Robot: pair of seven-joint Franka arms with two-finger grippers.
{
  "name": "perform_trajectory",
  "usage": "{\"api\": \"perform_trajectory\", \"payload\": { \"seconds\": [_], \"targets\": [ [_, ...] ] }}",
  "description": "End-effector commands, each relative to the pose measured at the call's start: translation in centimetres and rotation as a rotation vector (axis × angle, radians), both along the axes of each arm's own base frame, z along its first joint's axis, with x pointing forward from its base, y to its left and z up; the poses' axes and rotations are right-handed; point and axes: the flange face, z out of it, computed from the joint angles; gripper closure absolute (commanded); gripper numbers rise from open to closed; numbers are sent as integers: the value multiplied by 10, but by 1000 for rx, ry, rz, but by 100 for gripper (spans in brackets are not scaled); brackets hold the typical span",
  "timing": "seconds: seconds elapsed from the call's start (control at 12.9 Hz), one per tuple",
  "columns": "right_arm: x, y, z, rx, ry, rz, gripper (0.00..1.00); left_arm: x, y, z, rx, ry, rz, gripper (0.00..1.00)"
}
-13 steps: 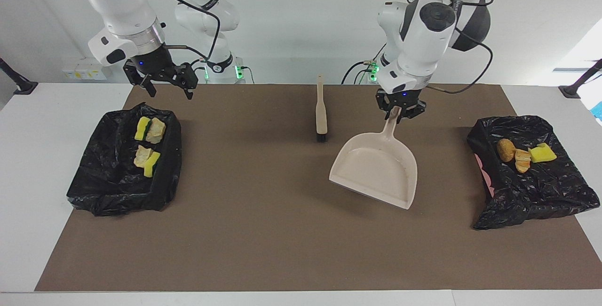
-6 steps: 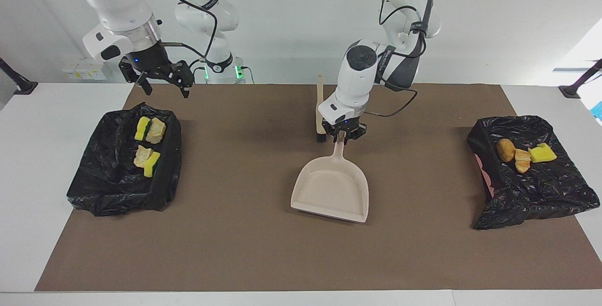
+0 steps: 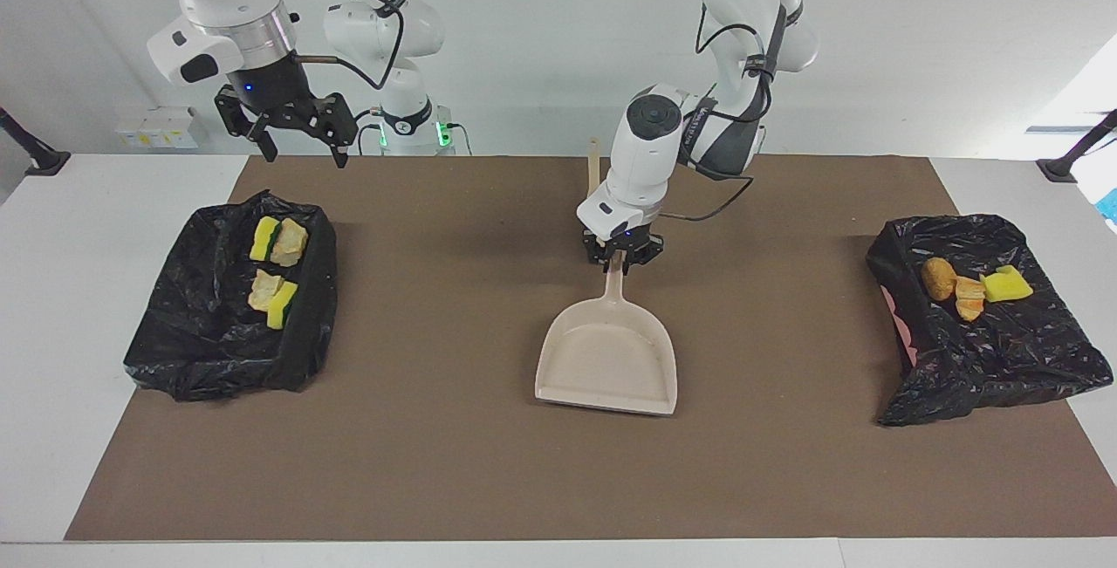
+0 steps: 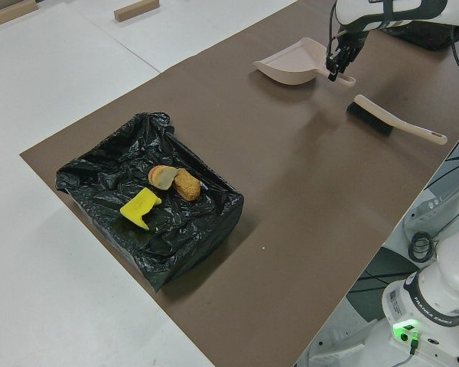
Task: Sweep and dump trash in bin
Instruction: 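Bring the empty dustpan back over the table with the left gripper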
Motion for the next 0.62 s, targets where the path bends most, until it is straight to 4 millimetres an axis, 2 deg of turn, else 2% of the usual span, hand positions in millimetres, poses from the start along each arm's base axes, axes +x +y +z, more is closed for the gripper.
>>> {"api": "perform_trajectory", "payload": {
  "seconds": [0.0,0.31,0.54],
  "targets": [
    [-12,-10,12,-7,-1,-3,0,-3,3,-1,-26,-12,27,0],
    [-17,-16,9,-7,39,-15,0,7,13,7,-26,-16,45,0],
    [-22,-23,7,-7,48,-27,0,35,48,32,-15,-14,104,0]
  ]
}}
